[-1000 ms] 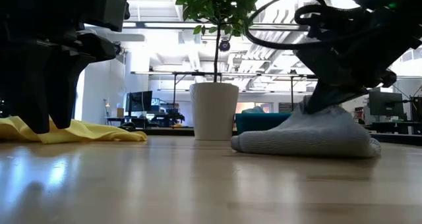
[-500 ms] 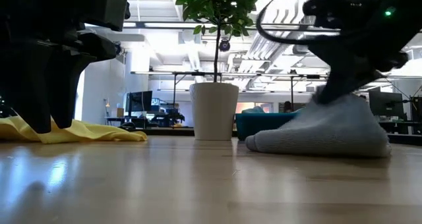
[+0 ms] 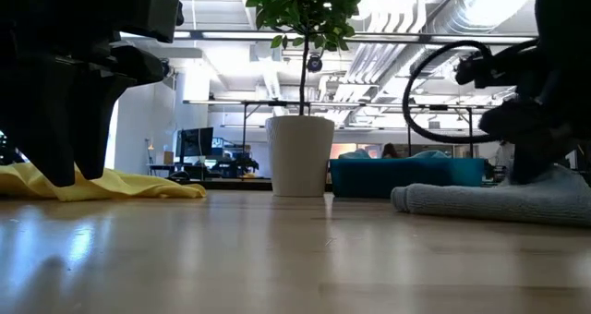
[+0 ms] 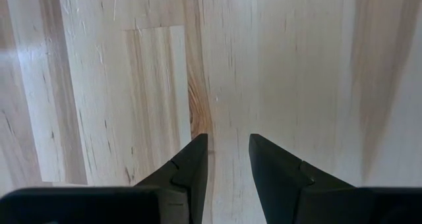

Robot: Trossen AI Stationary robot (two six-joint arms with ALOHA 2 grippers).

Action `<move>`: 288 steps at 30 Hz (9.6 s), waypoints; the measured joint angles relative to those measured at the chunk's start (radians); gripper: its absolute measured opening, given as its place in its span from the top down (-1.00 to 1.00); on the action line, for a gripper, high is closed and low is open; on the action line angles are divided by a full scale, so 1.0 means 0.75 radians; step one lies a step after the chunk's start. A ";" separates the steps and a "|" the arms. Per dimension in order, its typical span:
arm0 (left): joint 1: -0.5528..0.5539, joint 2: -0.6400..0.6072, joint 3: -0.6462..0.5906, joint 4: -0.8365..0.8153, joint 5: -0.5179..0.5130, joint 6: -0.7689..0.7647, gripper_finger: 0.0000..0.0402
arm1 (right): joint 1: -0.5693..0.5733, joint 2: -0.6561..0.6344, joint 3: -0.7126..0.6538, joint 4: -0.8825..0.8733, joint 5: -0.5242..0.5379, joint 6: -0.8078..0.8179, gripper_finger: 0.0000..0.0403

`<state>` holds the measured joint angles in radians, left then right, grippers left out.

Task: Fold microfiber towels
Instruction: Fold the gray towel, then put the gray towel into the blue bin, then fold the yellow towel

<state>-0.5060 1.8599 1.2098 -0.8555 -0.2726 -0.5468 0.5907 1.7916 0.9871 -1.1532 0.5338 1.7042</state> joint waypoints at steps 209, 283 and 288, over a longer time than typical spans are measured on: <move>-0.156 0.001 0.000 0.244 0.056 -0.166 0.50 | 0.233 0.030 -0.095 0.801 0.040 -0.007 1.00; 0.136 0.001 0.000 0.179 -0.036 0.248 0.50 | -1.105 0.025 0.371 0.198 0.690 -2.093 0.25; 0.176 0.001 0.000 0.177 -0.204 0.141 0.50 | -0.989 0.024 0.496 -0.119 0.689 -1.810 0.24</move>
<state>-0.3742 1.8603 1.2098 -0.7227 -0.4255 -0.4412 -0.1514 1.8099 1.3592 -1.2427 1.0504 0.3468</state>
